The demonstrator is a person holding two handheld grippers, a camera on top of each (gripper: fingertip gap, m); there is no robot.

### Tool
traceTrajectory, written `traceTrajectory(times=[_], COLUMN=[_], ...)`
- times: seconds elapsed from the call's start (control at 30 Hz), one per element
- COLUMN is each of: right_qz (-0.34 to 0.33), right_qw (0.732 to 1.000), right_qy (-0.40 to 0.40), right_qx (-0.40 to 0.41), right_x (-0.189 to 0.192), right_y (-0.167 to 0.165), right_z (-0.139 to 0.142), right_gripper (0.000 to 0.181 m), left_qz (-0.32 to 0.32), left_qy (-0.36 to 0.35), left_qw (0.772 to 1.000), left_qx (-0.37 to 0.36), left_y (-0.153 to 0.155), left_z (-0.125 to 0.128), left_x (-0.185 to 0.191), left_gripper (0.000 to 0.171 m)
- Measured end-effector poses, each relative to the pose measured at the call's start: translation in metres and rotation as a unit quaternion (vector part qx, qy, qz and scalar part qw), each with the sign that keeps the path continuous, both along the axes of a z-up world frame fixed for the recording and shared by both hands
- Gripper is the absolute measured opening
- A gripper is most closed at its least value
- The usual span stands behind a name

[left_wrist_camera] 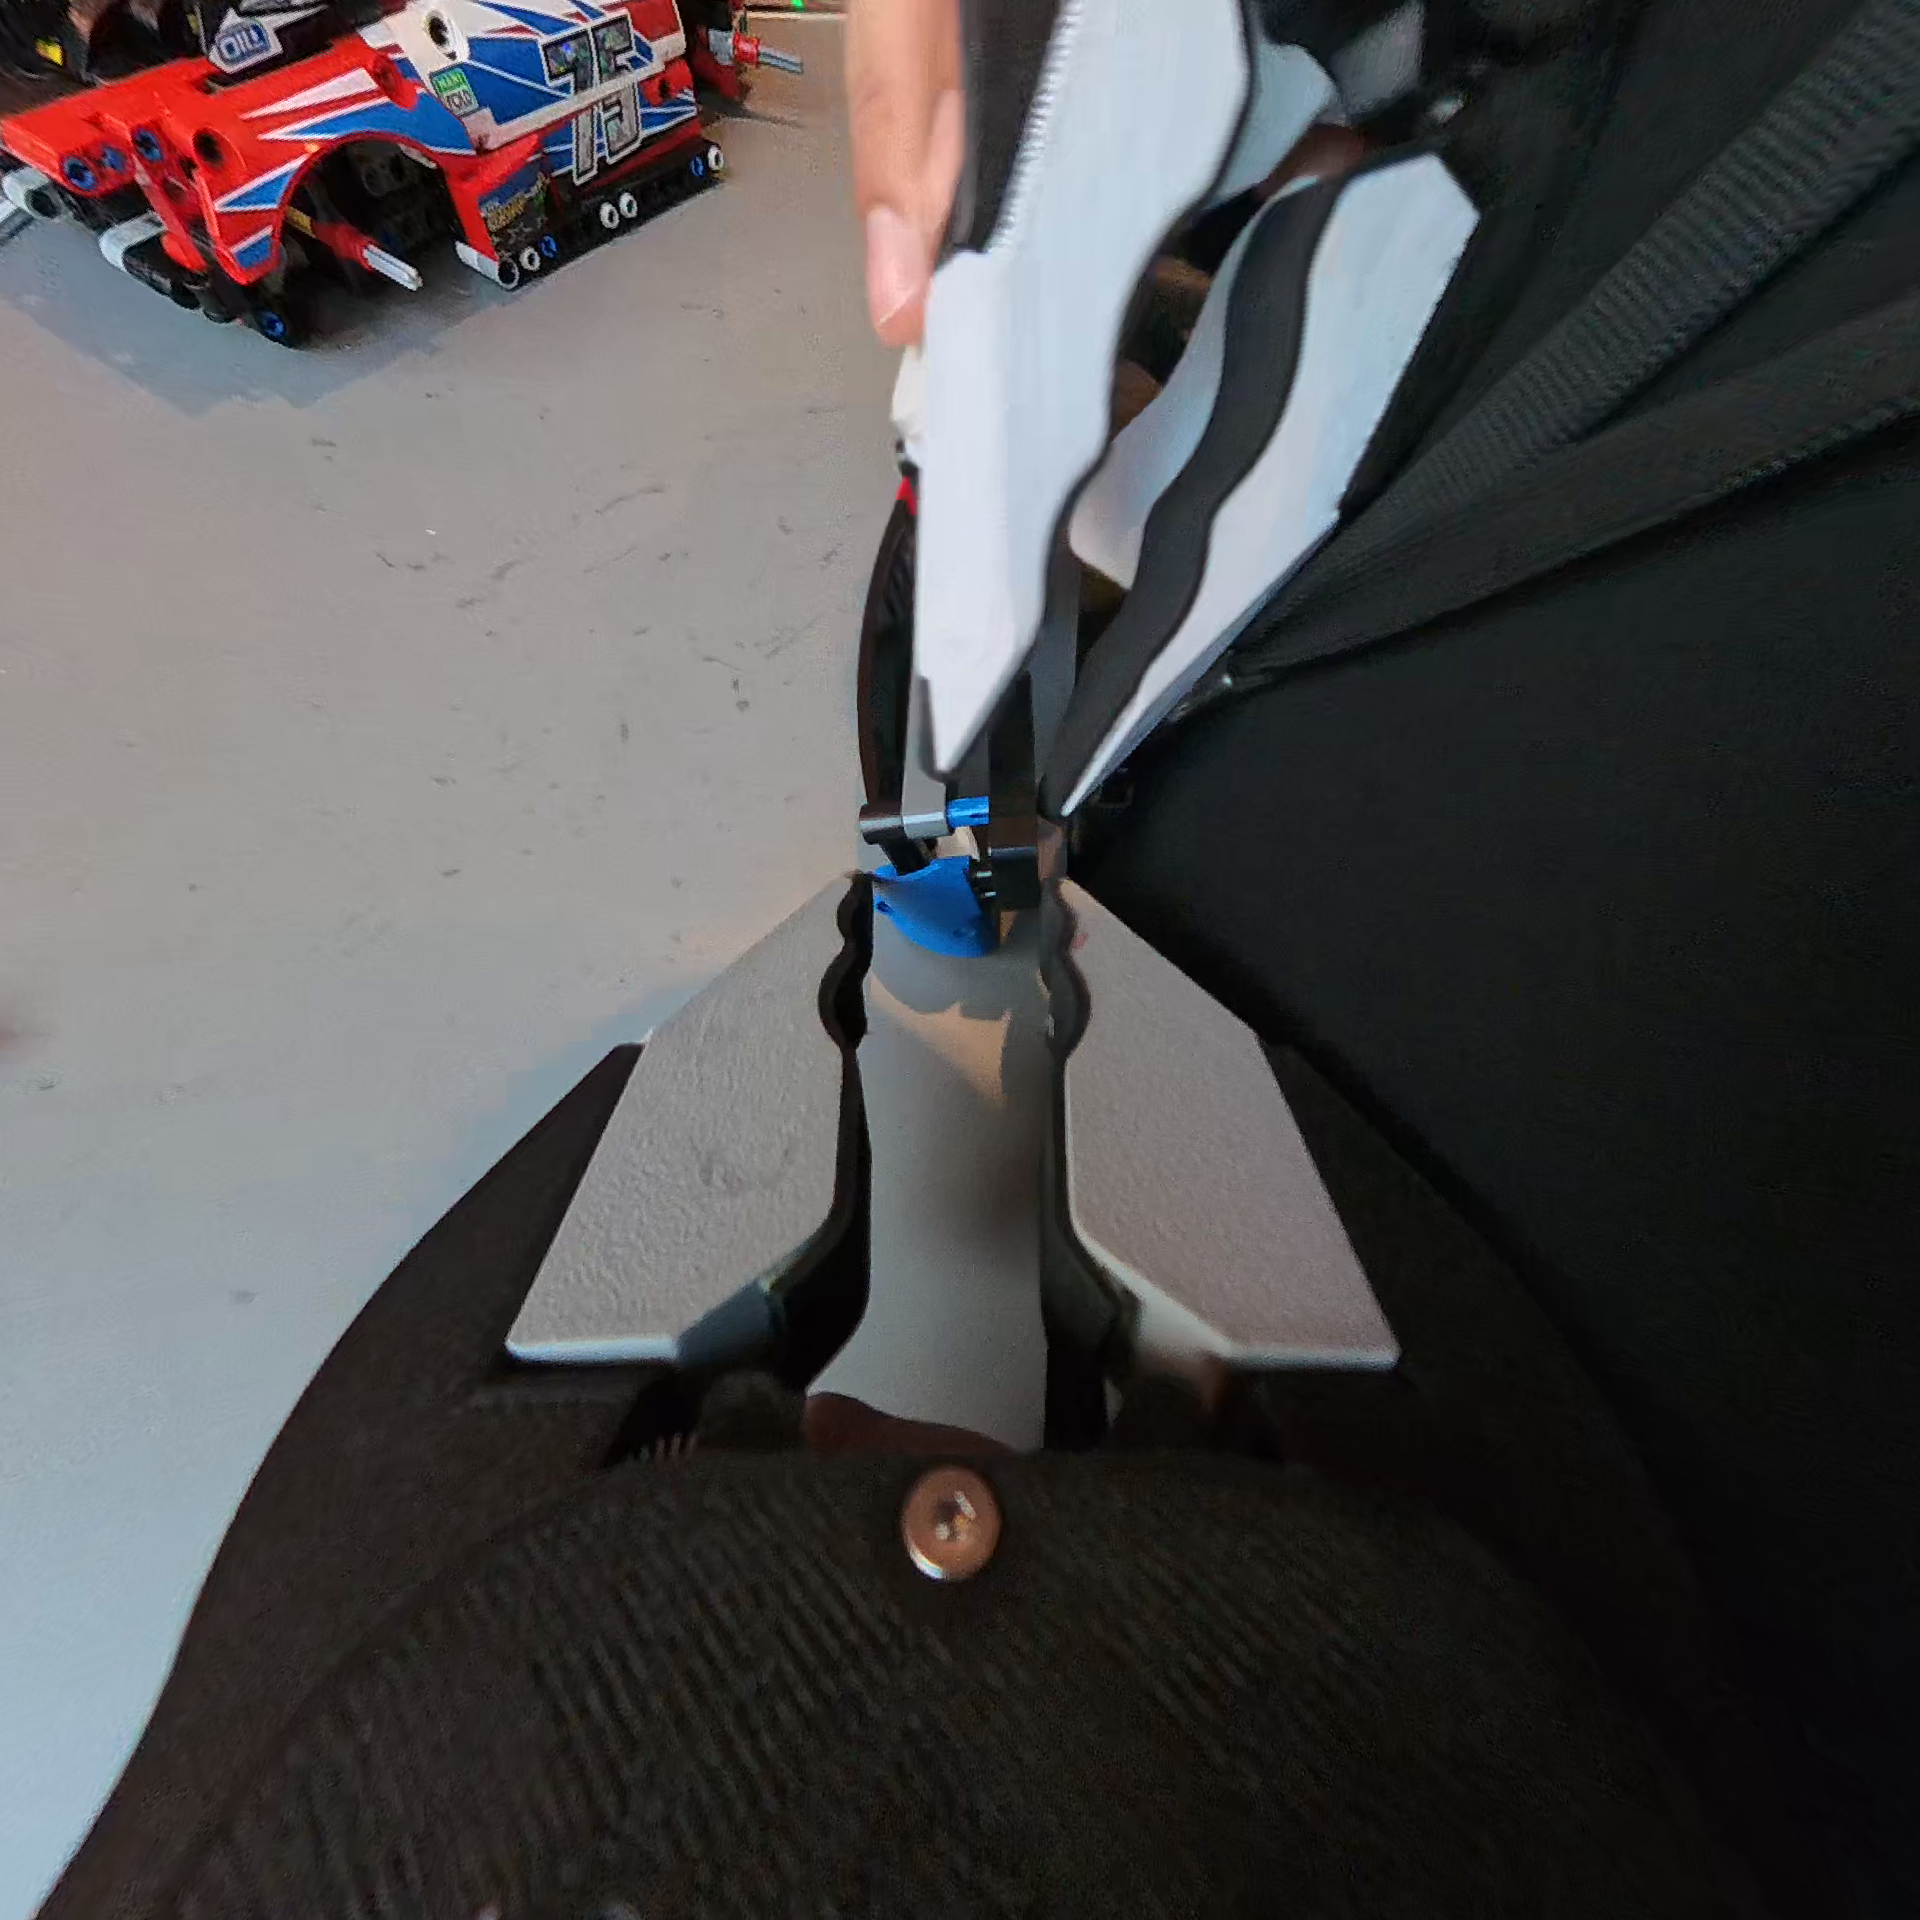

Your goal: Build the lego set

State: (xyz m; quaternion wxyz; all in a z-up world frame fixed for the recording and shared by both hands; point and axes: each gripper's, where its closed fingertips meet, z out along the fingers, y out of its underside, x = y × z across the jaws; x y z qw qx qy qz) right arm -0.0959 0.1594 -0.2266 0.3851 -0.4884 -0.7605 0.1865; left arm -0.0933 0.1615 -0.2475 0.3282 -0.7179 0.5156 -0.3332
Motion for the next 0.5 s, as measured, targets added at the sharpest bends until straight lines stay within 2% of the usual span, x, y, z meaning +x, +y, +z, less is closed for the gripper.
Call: traceTrajectory(times=[0.17, 0.33, 0.5], right_qz=[-0.002, 0.01, 0.042], right_qw=[0.999, 0.997, 0.994], right_qy=[-0.026, -0.032, -0.037], right_qx=[0.023, 0.074, 0.093], right_x=[0.0025, 0.0031, 0.0028], right_y=[0.0009, 0.0047, 0.0062], right_z=[-0.005, -0.0047, -0.0049], right_gripper=[0.012, 0.011, 0.012], left_qz=[-0.002, 0.016, 0.015], left_qy=[0.005, -0.024, -0.015], left_qw=[1.0, 0.996, 0.996], left_qx=[0.004, -0.079, -0.081], left_y=[0.0019, 0.0005, 0.0022], left_z=[-0.0002, 0.0019, 0.002], left_x=[0.002, 0.0044, 0.0051], left_gripper=[0.029, 0.029, 0.029])
